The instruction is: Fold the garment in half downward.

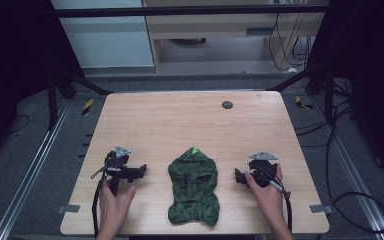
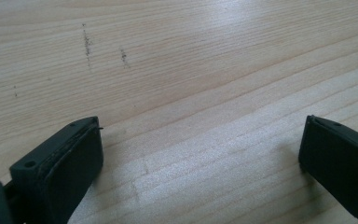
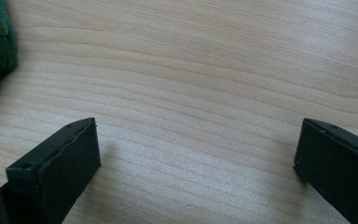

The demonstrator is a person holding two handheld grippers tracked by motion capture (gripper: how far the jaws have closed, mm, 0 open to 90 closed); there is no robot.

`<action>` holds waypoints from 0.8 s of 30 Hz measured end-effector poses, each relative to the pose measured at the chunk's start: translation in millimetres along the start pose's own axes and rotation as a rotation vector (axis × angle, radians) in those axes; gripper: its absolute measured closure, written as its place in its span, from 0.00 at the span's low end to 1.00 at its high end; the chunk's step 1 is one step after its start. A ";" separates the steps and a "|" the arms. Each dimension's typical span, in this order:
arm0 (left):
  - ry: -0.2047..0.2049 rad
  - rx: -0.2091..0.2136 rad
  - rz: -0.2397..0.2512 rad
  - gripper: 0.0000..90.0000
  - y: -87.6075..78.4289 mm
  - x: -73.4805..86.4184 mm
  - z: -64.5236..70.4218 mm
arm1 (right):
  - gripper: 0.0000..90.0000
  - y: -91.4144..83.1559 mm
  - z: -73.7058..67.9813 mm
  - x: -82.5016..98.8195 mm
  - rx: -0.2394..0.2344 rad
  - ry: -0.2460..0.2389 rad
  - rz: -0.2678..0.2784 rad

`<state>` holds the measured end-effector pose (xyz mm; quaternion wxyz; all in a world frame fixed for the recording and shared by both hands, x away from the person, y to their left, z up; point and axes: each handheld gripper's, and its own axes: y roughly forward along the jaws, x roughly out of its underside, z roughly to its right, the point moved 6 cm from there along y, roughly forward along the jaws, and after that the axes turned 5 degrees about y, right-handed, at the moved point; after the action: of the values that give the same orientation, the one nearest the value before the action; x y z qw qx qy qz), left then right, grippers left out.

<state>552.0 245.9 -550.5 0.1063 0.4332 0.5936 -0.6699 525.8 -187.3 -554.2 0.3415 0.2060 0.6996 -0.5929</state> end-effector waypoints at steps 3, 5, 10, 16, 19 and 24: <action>-0.001 -0.001 0.000 0.00 0.2 -0.2 0.1 | 0.00 -0.4 -0.2 0.3 -0.002 -0.002 -0.001; -0.008 -0.007 0.000 0.00 0.2 -0.3 0.7 | 0.01 -0.9 -0.7 0.8 -0.006 -0.005 -0.001; -0.029 -0.029 -0.002 0.00 -3.9 3.7 3.6 | 0.01 -1.6 -1.3 1.5 -0.014 -0.012 -0.002; -0.029 -0.028 -0.003 0.00 -7.3 6.4 9.5 | 0.01 -2.5 -1.8 2.2 -0.018 -0.017 -0.001; -0.011 -0.008 -0.004 0.00 -8.7 7.4 12.1 | 0.02 -2.7 -2.0 2.2 -0.020 -0.019 0.000; -0.006 0.009 0.008 0.03 -11.4 7.9 14.2 | 0.14 -4.7 -3.4 1.6 -0.030 -0.025 0.020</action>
<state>533.3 239.4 -549.1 0.1087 0.4338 0.5885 -0.6735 520.6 -185.3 -551.9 0.3593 0.2005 0.7019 -0.5814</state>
